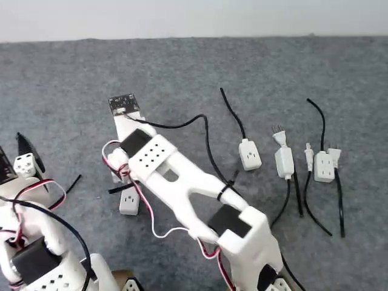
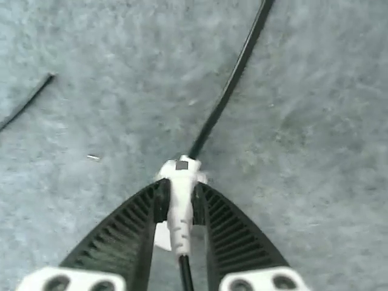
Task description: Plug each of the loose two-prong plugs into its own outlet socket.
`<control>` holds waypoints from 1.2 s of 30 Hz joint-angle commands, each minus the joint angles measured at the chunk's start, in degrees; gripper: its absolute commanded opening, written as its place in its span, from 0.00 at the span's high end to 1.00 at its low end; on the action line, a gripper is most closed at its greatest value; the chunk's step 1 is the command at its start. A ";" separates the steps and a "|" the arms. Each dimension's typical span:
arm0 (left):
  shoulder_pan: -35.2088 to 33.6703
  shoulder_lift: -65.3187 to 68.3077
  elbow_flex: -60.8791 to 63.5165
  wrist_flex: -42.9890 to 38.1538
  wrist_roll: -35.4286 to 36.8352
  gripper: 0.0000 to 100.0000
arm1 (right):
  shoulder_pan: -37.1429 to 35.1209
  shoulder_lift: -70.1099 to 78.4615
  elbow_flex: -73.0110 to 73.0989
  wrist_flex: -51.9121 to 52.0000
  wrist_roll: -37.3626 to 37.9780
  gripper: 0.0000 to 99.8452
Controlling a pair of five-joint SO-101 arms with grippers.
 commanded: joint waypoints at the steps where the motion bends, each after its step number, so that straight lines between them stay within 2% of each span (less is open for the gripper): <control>1: -0.35 -0.09 -4.26 2.11 0.97 0.81 | -2.59 0.84 -7.82 3.74 -1.32 0.99; 6: -0.35 -0.26 -5.76 4.04 0.97 0.81 | -6.46 2.33 -9.23 6.37 9.93 0.99; 11: -0.35 -0.44 -5.76 4.04 0.97 0.81 | -5.93 2.24 -9.76 12.18 27.87 0.99; 14: -0.35 -0.44 -5.93 3.87 0.70 0.81 | -4.70 2.33 -11.43 14.99 30.51 0.99; 17: -0.35 -0.44 -6.73 4.04 0.62 0.81 | -3.91 2.68 -13.71 17.10 40.53 0.99; 23: -0.09 -0.44 -9.01 4.13 -0.26 0.81 | -3.65 2.86 -14.59 17.10 52.40 0.99; 36: -0.18 -0.44 -11.12 6.33 -0.53 0.81 | -7.78 5.67 -14.59 15.60 56.70 0.99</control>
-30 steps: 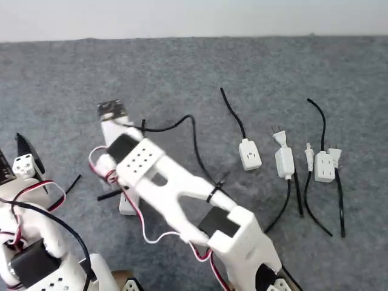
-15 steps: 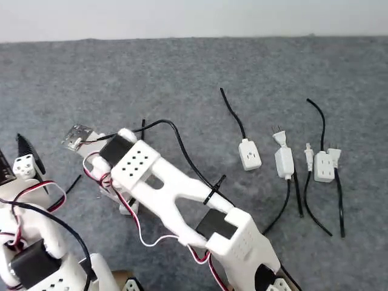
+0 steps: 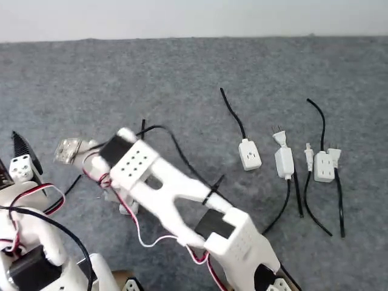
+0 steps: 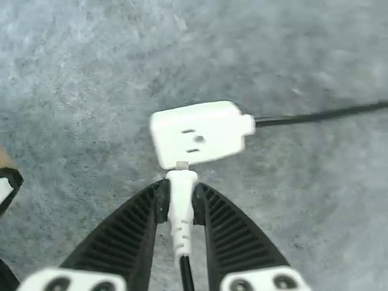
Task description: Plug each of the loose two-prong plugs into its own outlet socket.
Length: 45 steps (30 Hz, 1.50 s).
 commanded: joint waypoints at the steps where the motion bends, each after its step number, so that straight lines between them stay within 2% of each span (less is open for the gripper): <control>1: -0.26 0.00 -3.38 -0.18 -0.70 0.81 | -1.71 0.92 -3.08 -1.89 0.97 0.99; 25: -0.44 0.00 -5.14 -0.26 -2.29 0.81 | -1.36 3.91 -7.38 -4.00 3.78 0.99; 36: -0.35 0.00 -5.14 -0.09 -2.11 0.81 | 1.89 4.09 -7.21 -5.85 4.40 0.99; 45: -0.26 0.00 -3.74 -0.18 -2.11 0.81 | 1.45 9.63 -7.47 -6.02 5.27 0.99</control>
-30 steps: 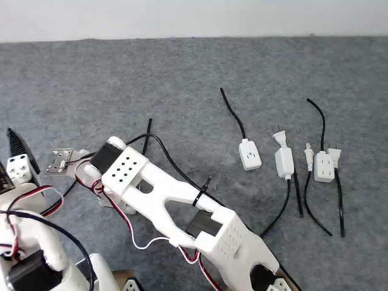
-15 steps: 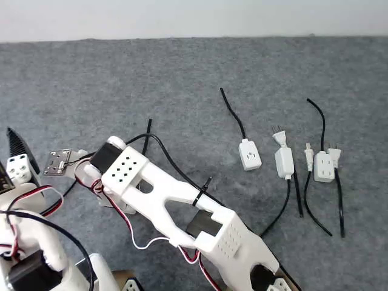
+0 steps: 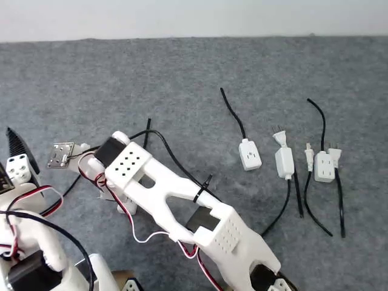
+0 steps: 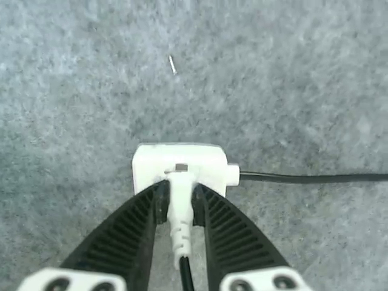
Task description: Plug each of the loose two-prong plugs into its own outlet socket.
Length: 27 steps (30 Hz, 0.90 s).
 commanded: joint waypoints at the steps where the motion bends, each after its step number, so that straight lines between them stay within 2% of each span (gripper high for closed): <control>1: -0.26 0.09 -0.40 -0.18 -0.53 0.81 | 0.48 0.66 -0.70 -0.75 0.62 0.99; 5: -0.26 0.09 -0.40 -0.18 -0.53 0.81 | 0.13 0.66 -1.67 0.31 -1.05 0.99; 13: -0.26 0.09 -0.40 -0.09 -0.44 0.81 | -0.40 1.27 -12.22 11.74 -2.20 0.99; 27: -0.18 0.09 -0.40 0.09 -0.44 0.81 | -1.19 5.49 -12.13 8.48 -1.85 0.99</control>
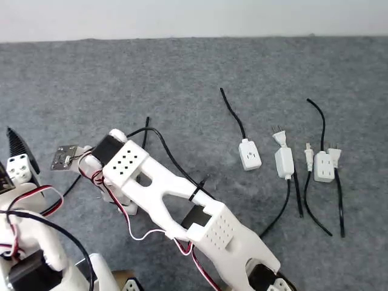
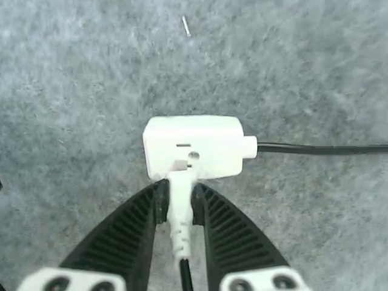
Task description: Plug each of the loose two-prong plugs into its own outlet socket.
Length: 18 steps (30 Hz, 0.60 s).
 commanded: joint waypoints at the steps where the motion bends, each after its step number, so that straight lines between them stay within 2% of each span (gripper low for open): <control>1: -0.18 0.18 -0.40 0.09 -0.44 0.81 | -1.36 0.40 -3.34 -1.89 -0.18 0.99; 11: -0.35 0.18 -0.84 -0.18 -0.44 0.81 | -1.80 1.01 -11.34 1.10 -0.53 0.99; 18: -0.44 0.18 -0.84 -0.18 -0.44 0.81 | -2.07 0.92 -11.78 1.71 -0.62 0.99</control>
